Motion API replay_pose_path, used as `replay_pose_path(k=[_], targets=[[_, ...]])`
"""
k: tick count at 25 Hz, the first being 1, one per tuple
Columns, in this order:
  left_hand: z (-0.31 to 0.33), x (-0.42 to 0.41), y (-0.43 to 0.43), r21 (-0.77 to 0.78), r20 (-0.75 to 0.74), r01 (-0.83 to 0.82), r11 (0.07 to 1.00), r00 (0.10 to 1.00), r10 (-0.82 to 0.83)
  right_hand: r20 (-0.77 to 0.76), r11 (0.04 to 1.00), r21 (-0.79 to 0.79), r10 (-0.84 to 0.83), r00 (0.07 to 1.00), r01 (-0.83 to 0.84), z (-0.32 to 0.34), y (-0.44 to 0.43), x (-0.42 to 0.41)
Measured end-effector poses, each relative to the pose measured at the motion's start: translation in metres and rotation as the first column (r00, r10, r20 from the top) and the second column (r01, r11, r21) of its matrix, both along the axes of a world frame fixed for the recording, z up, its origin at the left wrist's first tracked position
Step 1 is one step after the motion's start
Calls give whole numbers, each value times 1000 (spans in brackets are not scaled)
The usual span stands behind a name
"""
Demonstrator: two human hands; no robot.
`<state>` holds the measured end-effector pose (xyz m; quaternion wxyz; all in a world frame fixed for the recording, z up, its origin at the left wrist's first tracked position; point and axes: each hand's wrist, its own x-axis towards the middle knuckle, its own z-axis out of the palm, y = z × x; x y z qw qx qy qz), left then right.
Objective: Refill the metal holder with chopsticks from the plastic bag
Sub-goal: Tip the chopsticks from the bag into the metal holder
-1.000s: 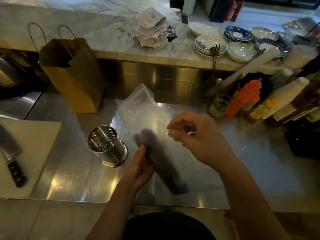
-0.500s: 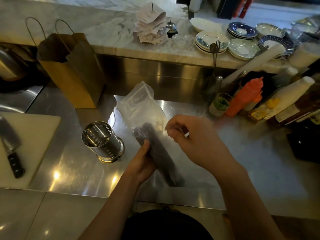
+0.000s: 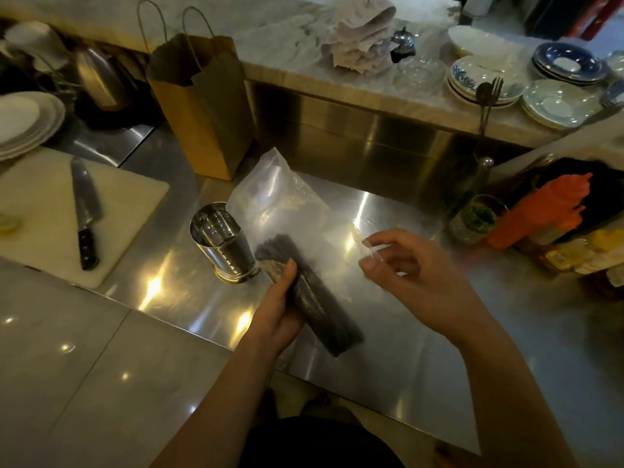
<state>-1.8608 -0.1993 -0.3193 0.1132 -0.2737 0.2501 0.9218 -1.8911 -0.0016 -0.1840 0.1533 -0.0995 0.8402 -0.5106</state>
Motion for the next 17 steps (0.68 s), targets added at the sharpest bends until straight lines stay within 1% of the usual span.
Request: replay_pose_path(k=[2, 4, 6, 7, 8, 9, 12, 14, 17], targets=[[2, 3, 1, 21, 16, -53, 998, 999, 52, 60, 986, -165, 7, 998, 3, -5, 5, 4], [6, 6, 2, 32, 22, -78, 996, 997, 77, 118, 936, -353, 27, 993, 17, -11, 7, 10], [8, 9, 1, 68, -15, -89, 994, 996, 90, 159, 877, -477, 30, 987, 50, -22, 5, 16], [9, 11, 0, 89, -42, -92, 992, 994, 96, 170, 863, -502, 29, 985, 61, -30, 3, 20], [8, 12, -2, 109, -70, -92, 990, 993, 100, 181, 866, -497, 35, 983, 60, -37, 0, 25], [8, 13, -2, 126, -89, -89, 988, 991, 101, 193, 888, -458, 49, 980, 46, -43, -5, 30], [13, 16, -5, 125, -135, -72, 990, 987, 89, 205, 961, -276, 85, 975, -25, -60, -21, 48], [17, 20, -8, 110, -140, -60, 992, 987, 75, 171, 971, -241, 37, 985, 5, -67, -32, 58], [19, 27, -23, 81, -155, -23, 996, 987, 35, 77, 977, -203, -54, 996, 68, -71, -46, 72]])
